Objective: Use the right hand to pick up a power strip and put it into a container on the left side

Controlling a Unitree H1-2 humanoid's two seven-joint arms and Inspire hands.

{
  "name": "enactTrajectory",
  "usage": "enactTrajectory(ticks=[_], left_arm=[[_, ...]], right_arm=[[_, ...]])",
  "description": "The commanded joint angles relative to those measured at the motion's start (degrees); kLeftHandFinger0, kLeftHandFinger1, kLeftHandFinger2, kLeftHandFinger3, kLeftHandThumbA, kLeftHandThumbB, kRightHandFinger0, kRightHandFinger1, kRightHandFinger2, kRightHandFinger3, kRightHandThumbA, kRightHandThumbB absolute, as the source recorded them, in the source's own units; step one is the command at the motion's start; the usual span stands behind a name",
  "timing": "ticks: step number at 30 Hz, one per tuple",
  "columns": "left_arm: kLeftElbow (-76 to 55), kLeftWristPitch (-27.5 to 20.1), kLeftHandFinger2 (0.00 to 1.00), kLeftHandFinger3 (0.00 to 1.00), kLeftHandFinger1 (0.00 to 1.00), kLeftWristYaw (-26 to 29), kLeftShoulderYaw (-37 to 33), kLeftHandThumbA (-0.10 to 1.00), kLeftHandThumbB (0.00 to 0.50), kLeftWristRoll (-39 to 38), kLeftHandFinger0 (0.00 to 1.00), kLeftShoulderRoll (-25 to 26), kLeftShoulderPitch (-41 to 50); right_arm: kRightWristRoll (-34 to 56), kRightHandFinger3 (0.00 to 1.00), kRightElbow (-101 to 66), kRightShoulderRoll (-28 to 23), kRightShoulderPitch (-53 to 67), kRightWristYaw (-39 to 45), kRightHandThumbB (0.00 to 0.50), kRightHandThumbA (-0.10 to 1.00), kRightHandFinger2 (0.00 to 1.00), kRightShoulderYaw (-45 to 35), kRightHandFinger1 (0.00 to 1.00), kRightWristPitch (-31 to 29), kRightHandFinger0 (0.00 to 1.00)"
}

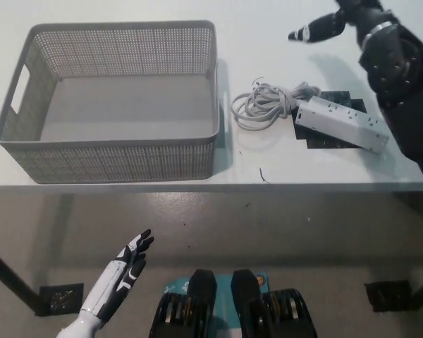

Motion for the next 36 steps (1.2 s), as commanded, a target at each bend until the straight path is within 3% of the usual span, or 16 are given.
enactTrajectory(ticks=[1, 6, 7, 9, 14, 15, 19, 20, 23, 25, 26, 28, 30, 36], left_arm=[[-3.03, -6.79, 1.0, 1.0, 1.0, -2.09, -0.59, 1.0, 0.343, 1.04, 1.0, 2.83, -0.06], [-2.88, -6.79, 1.0, 1.0, 1.0, -2.52, -0.51, 1.0, 0.342, 0.82, 1.0, 2.88, -0.24], [-2.88, -6.79, 1.0, 1.0, 1.0, -2.65, -0.55, 1.0, 0.341, 0.79, 1.0, 2.87, -0.3], [-2.81, -6.78, 1.0, 1.0, 1.0, -3.02, -0.51, 1.0, 0.341, 0.52, 1.0, 2.88, -0.35], [-3.04, -6.77, 1.0, 1.0, 1.0, -3.84, -1.0, 1.0, 0.345, -0.17, 1.0, 2.19, 0.42], [-3.07, -6.77, 1.0, 1.0, 1.0, -3.92, -1.05, 1.0, 0.347, -0.16, 1.0, 2.08, 0.46], [-3.46, -6.72, 1.0, 1.0, 1.0, -4.16, -1.06, 1.0, 0.361, -0.09, 1.0, 1.7, 0.69], [-3.47, -6.77, 1.0, 1.0, 1.0, -4.17, -1.05, 1.0, 0.361, -0.1, 1.0, 1.68, 0.73], [-3.7, -6.79, 1.0, 1.0, 1.0, -4.23, -1.12, 1.0, 0.367, -0.01, 1.0, 1.56, 1.09], [-3.99, -6.78, 1.0, 1.0, 1.0, -4.48, -1.01, 1.0, 0.373, -0.24, 1.0, 1.44, 1.41], [-4.38, -6.6, 1.0, 1.0, 1.0, -4.72, -0.92, 1.0, 0.377, -0.47, 1.0, 1.43, 1.72], [-4.71, -6.62, 1.0, 1.0, 1.0, -4.88, -0.91, 1.0, 0.378, -0.5, 1.0, 1.52, 1.94], [-4.89, -6.56, 1.0, 1.0, 1.0, -4.99, -0.95, 1.0, 0.381, -0.41, 1.0, 1.47, 1.93], [-5.29, -6.31, 1.0, 1.0, 1.0, -5.61, -0.87, 1.0, 0.385, -0.1, 1.0, 1.66, 1.56]], right_arm=[[-1.88, 1.0, 26.8, 6.09, -25.62, 19.96, 0.358, 1.0, 1.0, 4.43, 1.0, 6.19, 1.0], [0.92, 1.0, 29.25, 7.11, -23.25, 21.16, 0.36, 1.0, 1.0, 3.33, 1.0, 8.76, 1.0], [-0.67, 1.0, 29.55, 7.32, -22.63, 20.32, 0.406, 1.0, 1.0, 5.01, 1.0, 7.83, 1.0], [-1.87, 1.0, 30.21, 7.98, -21.06, 19.69, 0.441, 1.0, 1.0, 6.49, 1.0, 6.92, 1.0], [-1.43, 1.0, 31.15, 8.85, -17.62, 20.56, 0.468, 1.0, 1.0, 7.72, 1.0, 7.77, 1.0], [-0.57, 1.0, 31.25, 8.91, -17.11, 20.9, 0.444, 1.0, 1.0, 7.19, 1.0, 8.0, 1.0], [-4.98, 1.0, 31.44, 9.44, -13.82, 19.95, 0.48, 1.0, 1.0, 12.18, 1.0, 5.67, 1.0], [-5.89, 1.0, 31.49, 9.53, -13.17, 19.67, 0.481, 1.0, 1.0, 13.52, 1.0, 5.71, 1.0], [-6.38, 1.0, 31.68, 9.13, -10.07, 19.76, 0.384, 1.0, 1.0, 15.49, 1.0, 6.41, 1.0], [-7.37, 1.0, 31.82, 8.66, -7.81, 18.74, 0.384, 1.0, 1.0, 17.28, 1.0, 7.82, 1.0], [-7.92, 1.0, 31.94, 8.21, -6.08, 17.29, 0.433, 1.0, 1.0, 18.05, 1.0, 9.68, 1.0], [-8.25, 1.0, 32.06, 7.1, -4.0, 16.91, 0.459, 1.0, 1.0, 18.94, 1.0, 10.58, 1.0], [-8.75, 1.0, 32.07, 5.86, -2.39, 16.2, 0.429, 1.0, 1.0, 19.98, 1.0, 9.96, 1.0], [-10.96, 1.0, 32.16, 3.08, 0.35, 15.04, 0.421, 1.0, 1.0, 23.95, 1.0, 9.95, 1.0]])
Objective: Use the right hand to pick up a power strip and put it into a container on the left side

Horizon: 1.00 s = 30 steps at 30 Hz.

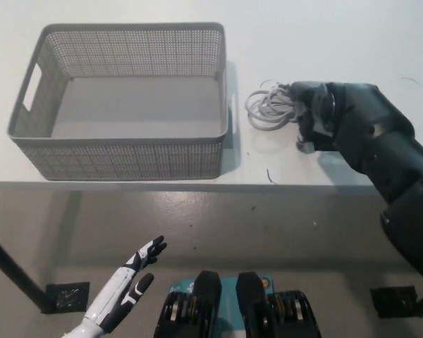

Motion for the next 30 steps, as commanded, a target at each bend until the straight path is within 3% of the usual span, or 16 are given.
enactTrajectory(ticks=[1, 7, 9, 13, 15, 17, 18, 19, 21, 22, 23, 24, 25, 27, 28, 30], left_arm=[[-2.01, -1.97, 1.0, 1.0, 1.0, -1.25, -0.07, 1.0, 0.384, 0.04, 1.0, 0.71, -0.57], [-1.32, -1.88, 1.0, 1.0, 1.0, -1.51, 0.03, 1.0, 0.383, 0.4, 1.0, 0.57, -1.69], [-1.21, -2.04, 1.0, 1.0, 1.0, -1.49, -0.04, 1.0, 0.382, 0.52, 1.0, 0.5, -1.56], [-1.21, -2.13, 1.0, 1.0, 1.0, -1.79, 0.04, 1.0, 0.381, 0.1, 1.0, 0.5, -1.43], [-1.09, -2.34, 1.0, 1.0, 1.0, -1.99, 0.07, 1.0, 0.381, -0.02, 1.0, 0.52, -1.47], [-0.82, -2.35, 1.0, 1.0, 1.0, -2.0, 0.33, 1.0, 0.377, 0.06, 1.0, 0.65, -2.39], [-0.83, -2.39, 1.0, 1.0, 1.0, -2.04, 0.32, 1.0, 0.376, 0.03, 1.0, 0.64, -2.39], [-0.62, -2.39, 1.0, 1.0, 1.0, -2.23, 0.33, 1.0, 0.374, -0.34, 1.0, 0.55, -2.69], [-0.61, -2.34, 1.0, 1.0, 1.0, -2.24, 0.35, 1.0, 0.375, -0.14, 1.0, 0.53, -2.8], [-0.72, -2.2, 1.0, 1.0, 1.0, -2.23, 0.39, 1.0, 0.377, -0.04, 1.0, 0.52, -2.8], [-0.8, -2.04, 1.0, 1.0, 1.0, -2.23, 0.41, 1.0, 0.378, -0.01, 1.0, 0.51, -2.83], [-0.9, -1.79, 1.0, 1.0, 1.0, -2.36, 0.46, 1.0, 0.386, -0.17, 1.0, 0.55, -2.82], [-0.97, -1.87, 1.0, 1.0, 1.0, -2.34, 0.48, 1.0, 0.383, -0.08, 1.0, 0.57, -2.79], [-0.94, -1.81, 1.0, 1.0, 1.0, -2.4, 0.5, 1.0, 0.379, 0.14, 1.0, 0.6, -3.0], [-0.78, -1.95, 1.0, 1.0, 1.0, -2.45, 0.51, 1.0, 0.377, 0.24, 1.0, 0.68, -3.22], [-0.73, -1.84, 1.0, 1.0, 1.0, -2.5, 0.58, 1.0, 0.378, 0.44, 1.0, 0.86, -3.49]], right_arm=[[-3.53, 1.0, 2.58, -4.63, 5.44, 2.2, 0.403, 1.0, 1.0, 2.37, 1.0, 3.71, 1.0], [-2.23, 1.0, 2.53, -5.46, 5.9, 0.7, 0.401, 1.0, 1.0, 2.11, 1.0, 4.43, 1.0], [-0.34, 1.0, 2.51, -5.74, 6.22, 1.78, 0.338, 1.0, 1.0, 0.29, 1.0, 4.02, 1.0], [0.7, 1.0, 2.58, -6.11, 7.44, 2.41, 0.317, 1.0, 1.0, -1.19, 1.0, 3.8, 1.0], [4.99, 1.0, 2.4, -6.32, 8.61, -3.24, 0.293, 0.8, 1.0, -6.45, 1.0, 4.74, 1.0], [3.95, 1.0, 2.08, -6.22, 8.89, -11.05, 0.29, 0.4, 1.0, -7.36, 1.0, 2.96, 1.0], [3.33, 1.0, 1.95, -6.11, 9.13, -13.79, 0.232, 0.29, 1.0, -7.46, 1.0, 2.3, 0.95], [4.32, 1.0, 1.76, -6.14, 9.26, -16.98, 0.138, 0.2, 0.82, -8.96, 0.8, 1.0, 0.76], [6.59, 0.92, 1.58, -6.03, 9.39, -21.38, 0.137, -0.04, 0.65, -12.13, 0.57, -0.66, 0.47], [7.96, 0.87, 1.53, -5.97, 9.33, -22.6, 0.135, -0.1, 0.69, -13.92, 0.63, -1.39, 0.52], [8.85, 0.85, 1.51, -5.94, 9.26, -23.08, 0.134, -0.1, 0.69, -15.21, 0.66, -1.92, 0.56], [9.67, 0.74, 1.47, -5.96, 9.17, -24.06, 0.148, -0.1, 0.77, -16.89, 0.75, -3.35, 0.67], [9.63, 0.51, 1.44, -5.97, 9.06, -24.84, 0.149, -0.1, 0.74, -17.54, 0.74, -4.21, 0.69], [9.8, 0.51, 1.48, -6.02, 8.41, -25.66, 0.118, -0.1, 0.59, -19.18, 0.57, -4.66, 0.53], [10.03, 0.41, 1.47, -6.11, 7.9, -25.52, 0.125, -0.1, 0.39, -19.99, 0.3, -4.75, 0.23], [11.07, 0.33, 1.49, -6.33, 7.06, -24.9, 0.134, -0.1, 0.35, -21.85, 0.26, -4.82, 0.14]])
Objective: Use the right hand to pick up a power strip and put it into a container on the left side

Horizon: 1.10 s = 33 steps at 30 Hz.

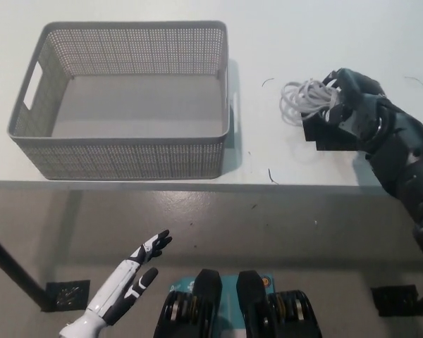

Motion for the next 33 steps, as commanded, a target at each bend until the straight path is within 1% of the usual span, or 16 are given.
enactTrajectory(ticks=[1, 5, 7, 10, 12, 13, 14, 16, 17, 19, 20, 21, 23, 27, 28, 33], left_arm=[[-0.94, -1.66, 1.0, 1.0, 1.0, -0.64, 0.33, 1.0, 0.372, 0.31, 1.0, 0.92, -1.49], [-1.0, -1.61, 1.0, 1.0, 1.0, -0.78, 0.43, 1.0, 0.371, 0.25, 1.0, 1.21, -1.86], [-0.69, -2.13, 1.0, 1.0, 1.0, -0.85, 0.43, 1.0, 0.361, 0.1, 1.0, 1.35, -2.19], [-0.52, -2.25, 1.0, 1.0, 1.0, -1.26, 0.36, 1.0, 0.346, -1.07, 1.0, 1.49, -2.28], [-0.5, -2.25, 1.0, 1.0, 1.0, -1.28, 0.45, 1.0, 0.352, -1.24, 1.0, 1.39, -2.23], [-0.53, -2.25, 1.0, 1.0, 1.0, -1.31, 0.53, 1.0, 0.35, -1.25, 1.0, 1.44, -2.24], [-0.53, -2.25, 1.0, 1.0, 1.0, -1.29, 0.66, 1.0, 0.35, -1.24, 1.0, 1.47, -2.25], [-0.61, -2.25, 1.0, 1.0, 1.0, -1.44, 0.86, 1.0, 0.347, -1.47, 1.0, 1.73, -2.14], [-0.61, -2.25, 1.0, 1.0, 1.0, -1.46, 0.97, 1.0, 0.346, -1.54, 1.0, 1.9, -2.12], [-0.43, -2.25, 1.0, 1.0, 1.0, -1.52, 1.04, 1.0, 0.344, -1.7, 1.0, 1.99, -2.22], [-0.28, -2.25, 1.0, 1.0, 1.0, -1.61, 1.12, 1.0, 0.337, -1.96, 1.0, 1.97, -2.28], [-0.25, -2.25, 1.0, 1.0, 1.0, -1.64, 1.17, 1.0, 0.337, -2.03, 1.0, 2.0, -2.28], [-0.19, -2.25, 1.0, 1.0, 1.0, -1.31, 1.33, 1.0, 0.326, -1.78, 1.0, 2.11, -2.24], [0.03, -2.25, 1.0, 1.0, 1.0, -1.31, 1.47, 1.0, 0.327, -1.76, 1.0, 2.24, -2.22], [0.13, -2.25, 1.0, 1.0, 1.0, -1.38, 1.49, 1.0, 0.328, -1.86, 1.0, 2.25, -2.21], [0.02, -2.25, 1.0, 1.0, 1.0, -0.88, 1.47, 1.0, 0.321, -1.4, 1.0, 2.13, -1.72]], right_arm=[[4.77, 0.32, 2.26, -2.4, 0.75, -1.78, 0.141, -0.1, 0.36, -4.24, 0.27, 0.11, 0.15], [4.69, 0.26, 2.32, -2.75, 0.74, -1.44, 0.146, -0.1, 0.32, -5.45, 0.25, -0.89, 0.13], [4.85, 0.49, 2.35, -2.9, 0.76, -0.91, 0.142, -0.1, 0.37, -5.76, 0.29, -1.09, 0.15], [4.77, 0.41, 2.38, -2.99, 1.05, -0.69, 0.138, -0.1, 0.37, -5.8, 0.3, -1.03, 0.16], [5.66, 0.34, 2.35, -3.18, 1.23, -0.72, 0.141, -0.1, 0.25, -6.59, 0.15, -1.51, 0.01], [7.62, 0.36, 2.3, -3.19, 1.24, -0.61, 0.152, -0.1, 0.25, -8.55, 0.1, -2.07, 0.0], [9.83, 0.38, 2.25, -3.1, 1.19, -0.38, 0.155, -0.1, 0.28, -10.77, 0.11, -2.53, 0.0], [12.54, 0.47, 2.01, -3.07, 0.53, 0.25, 0.141, -0.1, 0.47, -14.32, 0.3, -3.48, 0.15], [13.92, 0.47, 1.96, -3.16, -0.24, 0.97, 0.154, -0.1, 0.49, -16.43, 0.3, -3.41, 0.11], [17.52, 0.36, 1.87, -3.48, -1.41, 2.27, 0.166, -0.1, 0.58, -20.93, 0.31, -3.39, 0.04], [25.3, 0.23, 1.75, -3.68, -2.75, 4.59, 0.171, -0.1, 0.66, -29.35, 0.32, -3.27, 0.0], [26.96, 0.23, 1.73, -3.67, -3.05, 5.06, 0.17, -0.1, 0.72, -31.39, 0.36, -3.17, 0.0], [35.93, 0.42, 1.57, -3.89, -6.37, 6.75, 0.169, -0.1, 0.71, -42.23, 0.31, -0.52, 0.0], [40.5, 0.41, 1.3, -4.58, -9.58, 12.09, 0.141, -0.1, 0.69, -49.87, 0.2, 1.67, 0.0], [43.3, 0.53, 1.29, -4.89, -11.04, 12.29, 0.146, -0.1, 0.69, -53.41, 0.18, 4.01, 0.0], [45.35, 0.34, 0.96, -5.1, -14.38, 15.56, 0.11, -0.1, 0.59, -59.09, 0.05, 6.57, 0.0]])
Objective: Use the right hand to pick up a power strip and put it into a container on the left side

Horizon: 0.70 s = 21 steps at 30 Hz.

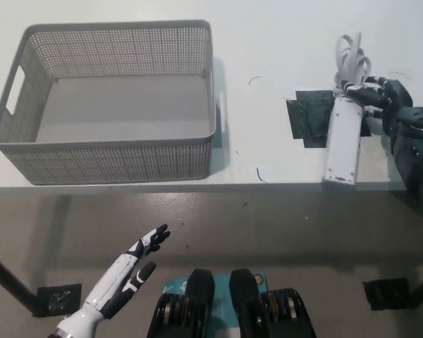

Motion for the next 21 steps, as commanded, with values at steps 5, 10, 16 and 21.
enactTrajectory(ticks=[5, 10, 16, 21], left_arm=[[-0.72, -2.24, 1.0, 1.0, 1.0, -0.55, 0.8, 1.0, 0.31, -1.51, 1.0, 1.62, -0.11], [-0.6, -2.24, 1.0, 1.0, 1.0, -0.54, 0.88, 1.0, 0.312, -1.51, 1.0, 1.67, 0.15], [-0.8, -2.24, 1.0, 1.0, 1.0, -0.51, 0.66, 1.0, 0.305, -1.06, 1.0, 1.8, 0.65], [-0.84, -2.24, 1.0, 1.0, 1.0, -0.06, 0.67, 1.0, 0.295, -0.66, 1.0, 1.62, 1.05]], right_arm=[[23.85, 0.28, -2.8, -2.51, -17.33, 13.15, 0.123, -0.1, 0.55, -20.76, 0.02, 6.75, 0.0], [25.36, 0.44, -3.16, -1.77, -19.17, 15.37, 0.098, -0.1, 0.55, -24.02, 0.11, 8.37, 0.0], [27.31, 0.5, -3.64, -0.47, -22.16, 14.41, 0.148, -0.1, 0.59, -27.06, 0.11, 10.59, 0.0], [27.96, 0.71, -4.75, 1.67, -26.63, 15.39, 0.192, -0.1, 0.63, -27.32, 0.16, 11.84, 0.0]])
